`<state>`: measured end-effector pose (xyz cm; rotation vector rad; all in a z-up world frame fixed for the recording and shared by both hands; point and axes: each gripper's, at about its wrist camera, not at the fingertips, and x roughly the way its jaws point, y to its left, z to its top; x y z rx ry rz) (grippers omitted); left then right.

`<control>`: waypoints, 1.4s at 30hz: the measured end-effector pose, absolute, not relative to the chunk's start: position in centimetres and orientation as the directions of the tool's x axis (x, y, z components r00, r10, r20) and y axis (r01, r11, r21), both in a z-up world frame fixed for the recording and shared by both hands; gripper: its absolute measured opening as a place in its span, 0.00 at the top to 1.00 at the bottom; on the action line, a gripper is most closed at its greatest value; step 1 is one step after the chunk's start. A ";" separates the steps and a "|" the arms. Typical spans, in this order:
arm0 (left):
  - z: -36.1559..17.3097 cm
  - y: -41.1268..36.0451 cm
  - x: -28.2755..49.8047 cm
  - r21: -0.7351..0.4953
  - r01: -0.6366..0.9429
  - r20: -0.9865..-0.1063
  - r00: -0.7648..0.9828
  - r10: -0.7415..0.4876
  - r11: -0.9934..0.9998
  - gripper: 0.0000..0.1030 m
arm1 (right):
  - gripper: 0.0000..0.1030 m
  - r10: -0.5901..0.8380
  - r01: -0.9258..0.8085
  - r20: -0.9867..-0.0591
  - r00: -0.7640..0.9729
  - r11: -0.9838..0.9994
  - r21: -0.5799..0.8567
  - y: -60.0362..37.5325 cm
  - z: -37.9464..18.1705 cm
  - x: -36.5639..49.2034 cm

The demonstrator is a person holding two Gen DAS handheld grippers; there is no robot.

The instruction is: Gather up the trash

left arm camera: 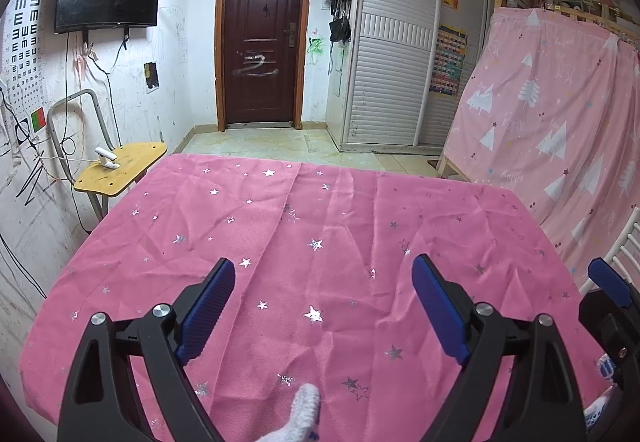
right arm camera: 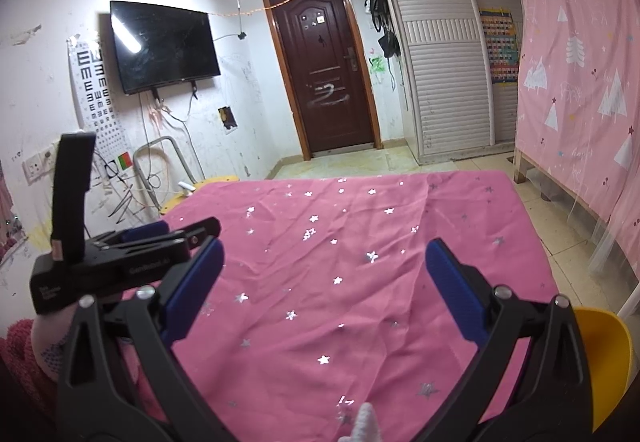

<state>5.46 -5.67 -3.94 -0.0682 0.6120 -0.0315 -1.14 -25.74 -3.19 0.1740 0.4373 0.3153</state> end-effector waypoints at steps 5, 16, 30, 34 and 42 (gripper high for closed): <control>-3.9 -5.6 5.5 -0.072 0.009 -0.573 0.818 -0.049 0.997 0.20 | 0.06 0.336 -0.262 -0.387 0.859 0.937 0.233 -25.7 -3.2 -1.1; -4.0 -5.5 5.4 -0.070 0.008 -0.573 0.818 -0.047 0.998 0.20 | 0.06 0.338 -0.262 -0.387 0.858 0.936 0.235 -25.7 -3.2 -1.1; -4.0 -5.4 5.1 -0.066 0.010 -0.566 0.823 -0.046 0.998 0.20 | 0.06 0.338 -0.262 -0.387 0.858 0.936 0.235 -25.6 -3.3 -1.2; -4.0 -5.3 5.1 -0.065 0.009 -0.567 0.822 -0.044 0.998 0.20 | 0.06 0.338 -0.262 -0.386 0.858 0.936 0.236 -25.6 -3.3 -1.2; -3.9 -5.1 5.3 -0.074 0.011 -0.573 0.818 -0.052 0.997 0.20 | 0.06 0.335 -0.259 -0.389 0.858 0.937 0.236 -25.4 -3.3 -1.3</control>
